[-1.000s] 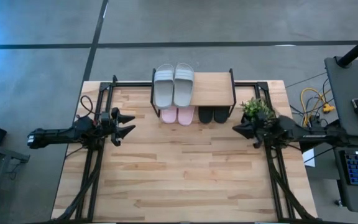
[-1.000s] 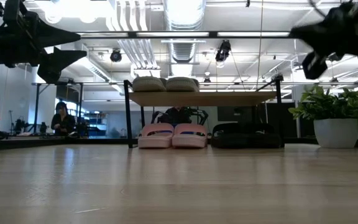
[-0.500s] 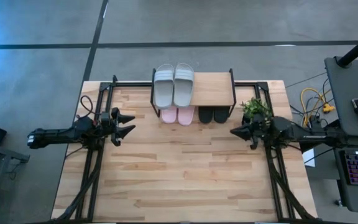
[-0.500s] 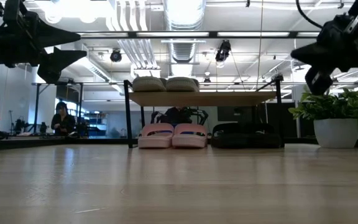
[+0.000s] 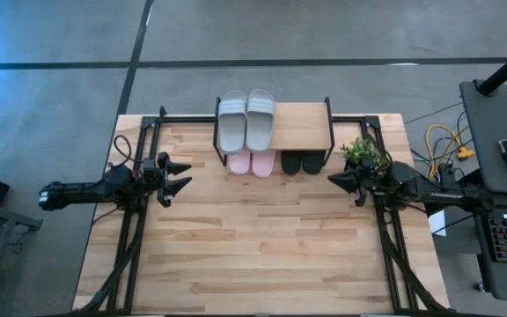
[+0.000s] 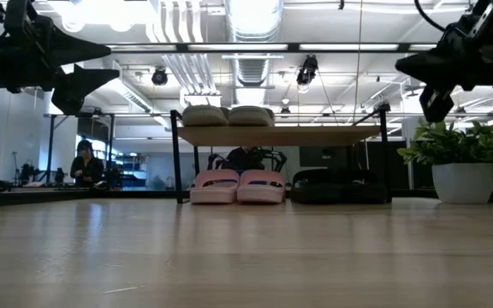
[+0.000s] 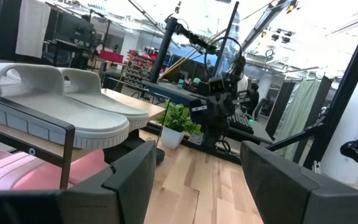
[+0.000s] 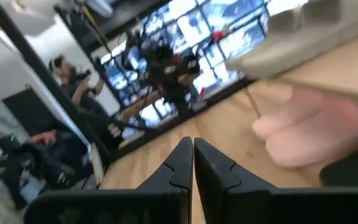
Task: Pick and place slides into the shelf
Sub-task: Return to Home Position
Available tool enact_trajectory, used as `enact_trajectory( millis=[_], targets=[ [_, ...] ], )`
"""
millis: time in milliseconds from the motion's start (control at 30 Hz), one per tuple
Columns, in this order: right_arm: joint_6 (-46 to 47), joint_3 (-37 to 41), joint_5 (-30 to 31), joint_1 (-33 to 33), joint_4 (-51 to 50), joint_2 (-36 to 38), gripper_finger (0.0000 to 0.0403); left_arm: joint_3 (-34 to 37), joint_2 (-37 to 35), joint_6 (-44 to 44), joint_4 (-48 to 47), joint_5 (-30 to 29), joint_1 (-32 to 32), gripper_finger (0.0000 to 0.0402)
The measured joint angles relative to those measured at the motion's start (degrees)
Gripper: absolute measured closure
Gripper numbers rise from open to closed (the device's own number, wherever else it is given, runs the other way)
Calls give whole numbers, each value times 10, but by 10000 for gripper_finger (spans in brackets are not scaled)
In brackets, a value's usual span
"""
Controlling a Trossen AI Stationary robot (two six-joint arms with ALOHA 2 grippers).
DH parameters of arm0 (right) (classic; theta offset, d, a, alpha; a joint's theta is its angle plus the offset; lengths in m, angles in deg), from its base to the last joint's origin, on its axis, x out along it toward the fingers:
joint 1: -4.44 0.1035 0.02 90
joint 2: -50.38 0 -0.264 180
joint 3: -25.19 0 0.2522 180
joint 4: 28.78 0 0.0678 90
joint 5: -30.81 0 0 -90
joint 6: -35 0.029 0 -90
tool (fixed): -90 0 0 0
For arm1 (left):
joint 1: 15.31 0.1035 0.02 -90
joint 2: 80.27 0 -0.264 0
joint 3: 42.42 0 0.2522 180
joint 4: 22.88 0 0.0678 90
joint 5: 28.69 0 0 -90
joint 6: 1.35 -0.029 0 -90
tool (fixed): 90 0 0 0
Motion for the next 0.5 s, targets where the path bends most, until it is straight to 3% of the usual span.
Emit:
enact_trajectory(
  millis=[233, 500],
  targets=[
    [0, -1, 0, -25, 87, 11, 394, 0, 0, 0, 0, 0, 0, 181],
    [0, 0, 0, -25, 92, 10, 394, 0, 0, 0, 0, 0, 0, 181]
  ],
)
